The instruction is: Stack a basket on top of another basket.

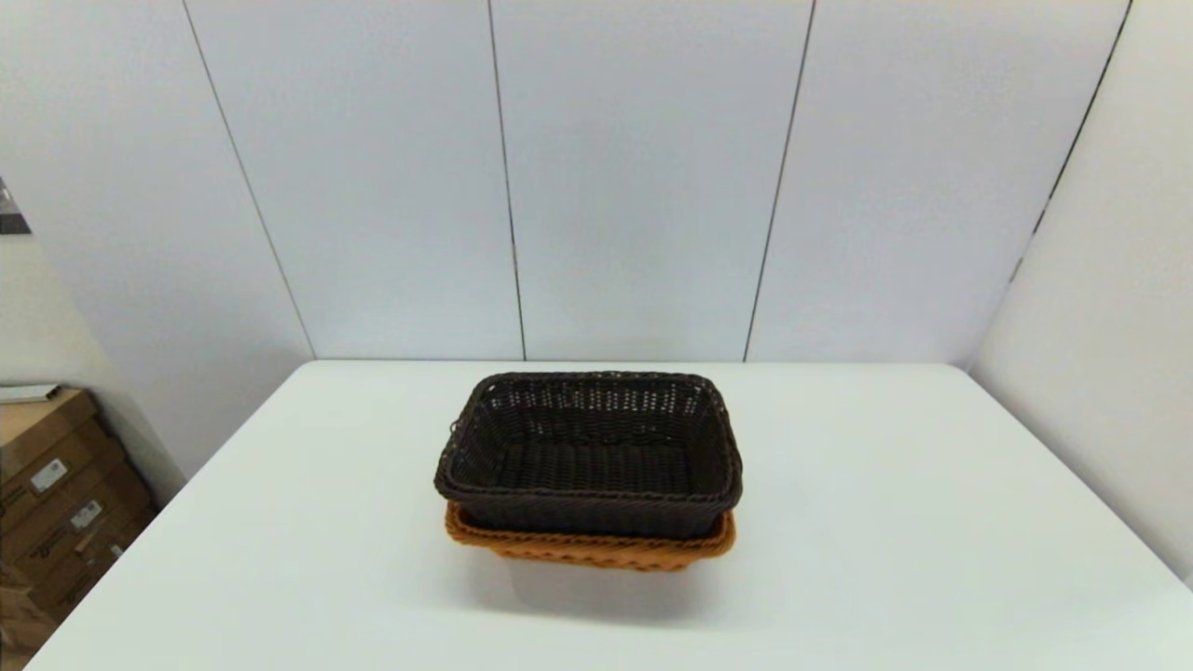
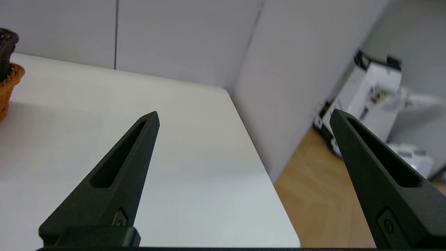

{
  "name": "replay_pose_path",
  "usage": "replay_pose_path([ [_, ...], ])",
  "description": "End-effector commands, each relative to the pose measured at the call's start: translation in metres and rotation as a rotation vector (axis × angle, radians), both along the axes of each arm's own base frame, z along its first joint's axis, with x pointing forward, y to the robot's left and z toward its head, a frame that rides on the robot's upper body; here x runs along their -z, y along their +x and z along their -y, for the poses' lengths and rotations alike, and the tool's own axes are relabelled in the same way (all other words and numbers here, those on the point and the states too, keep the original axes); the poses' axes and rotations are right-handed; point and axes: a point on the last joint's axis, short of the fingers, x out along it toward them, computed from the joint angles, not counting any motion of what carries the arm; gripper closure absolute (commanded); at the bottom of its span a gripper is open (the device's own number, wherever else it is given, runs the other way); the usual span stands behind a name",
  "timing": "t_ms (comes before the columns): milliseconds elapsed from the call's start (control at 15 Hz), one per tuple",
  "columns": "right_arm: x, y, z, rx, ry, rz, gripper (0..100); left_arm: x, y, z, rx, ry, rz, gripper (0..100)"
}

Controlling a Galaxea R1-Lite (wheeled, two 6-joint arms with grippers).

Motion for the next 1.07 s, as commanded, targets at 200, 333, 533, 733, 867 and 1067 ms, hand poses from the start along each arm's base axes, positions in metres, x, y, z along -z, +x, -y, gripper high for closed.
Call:
replay_pose_path([
  [200,0.046,0.020,-0.003,-0.164,0.111,-0.080,0,0.000,0.000,0.000,-0.001,-0.001,0.000,0],
  [333,0.048,0.021,-0.005,-0.216,0.155,-0.085,0,0.000,0.000,0.000,-0.001,-0.001,0.000,0],
  [533,0.056,0.024,-0.005,-0.252,0.242,-0.102,0,0.000,0.000,0.000,-0.001,-0.001,0.000,0],
  [733,0.056,0.024,-0.005,-0.243,0.291,-0.094,0,0.000,0.000,0.000,-0.001,-0.001,0.000,0],
  [867,0.056,0.024,-0.005,-0.243,0.295,-0.096,0,0.000,0.000,0.000,-0.001,-0.001,0.000,0],
  [1067,0.056,0.024,-0.004,-0.214,0.341,-0.083,0,0.000,0.000,0.000,-0.001,-0.001,0.000,0],
])
